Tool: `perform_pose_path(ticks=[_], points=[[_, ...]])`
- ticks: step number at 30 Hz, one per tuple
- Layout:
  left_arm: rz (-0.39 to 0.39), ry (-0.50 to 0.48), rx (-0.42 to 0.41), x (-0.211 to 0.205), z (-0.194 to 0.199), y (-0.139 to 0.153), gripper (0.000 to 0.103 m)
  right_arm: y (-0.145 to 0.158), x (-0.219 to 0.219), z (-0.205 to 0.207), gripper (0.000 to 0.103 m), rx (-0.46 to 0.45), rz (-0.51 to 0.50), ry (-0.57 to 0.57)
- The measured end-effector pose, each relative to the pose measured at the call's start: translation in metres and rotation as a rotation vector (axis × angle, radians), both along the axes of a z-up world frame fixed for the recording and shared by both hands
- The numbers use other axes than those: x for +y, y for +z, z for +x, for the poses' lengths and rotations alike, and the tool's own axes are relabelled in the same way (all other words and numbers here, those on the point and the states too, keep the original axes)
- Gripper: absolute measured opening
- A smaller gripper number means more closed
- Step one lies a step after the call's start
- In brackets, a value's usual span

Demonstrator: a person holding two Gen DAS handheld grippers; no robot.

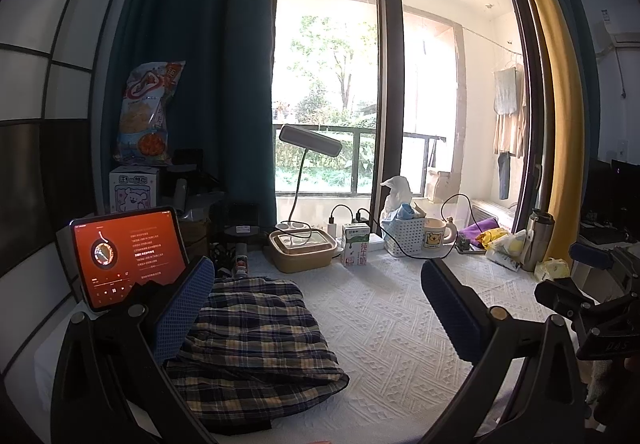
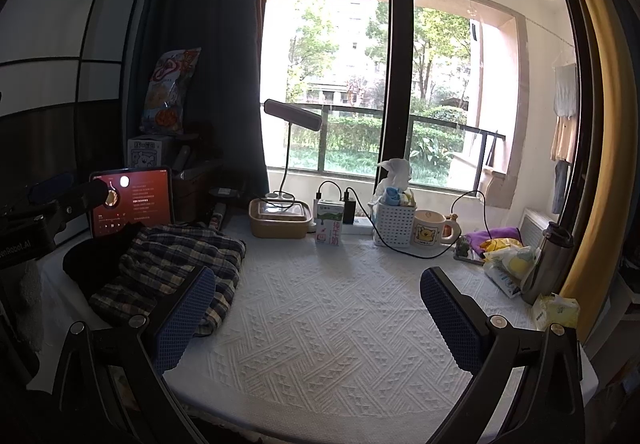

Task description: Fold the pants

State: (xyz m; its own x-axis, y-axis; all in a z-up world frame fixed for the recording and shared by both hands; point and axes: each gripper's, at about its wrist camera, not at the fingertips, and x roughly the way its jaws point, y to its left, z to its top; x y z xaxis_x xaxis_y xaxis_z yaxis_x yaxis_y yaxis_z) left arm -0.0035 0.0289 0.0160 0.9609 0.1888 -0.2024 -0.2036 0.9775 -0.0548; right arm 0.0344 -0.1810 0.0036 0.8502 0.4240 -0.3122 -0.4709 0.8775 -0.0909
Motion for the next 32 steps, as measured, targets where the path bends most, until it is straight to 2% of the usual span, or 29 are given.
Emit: perform_pose_path(ticks=[32], points=[[0.008,-0.012,-0.003,-0.0031,0.001,-0.0029,0.102,0.0004,-0.0024,0.0016,0.103,0.003,-0.004,0.008]])
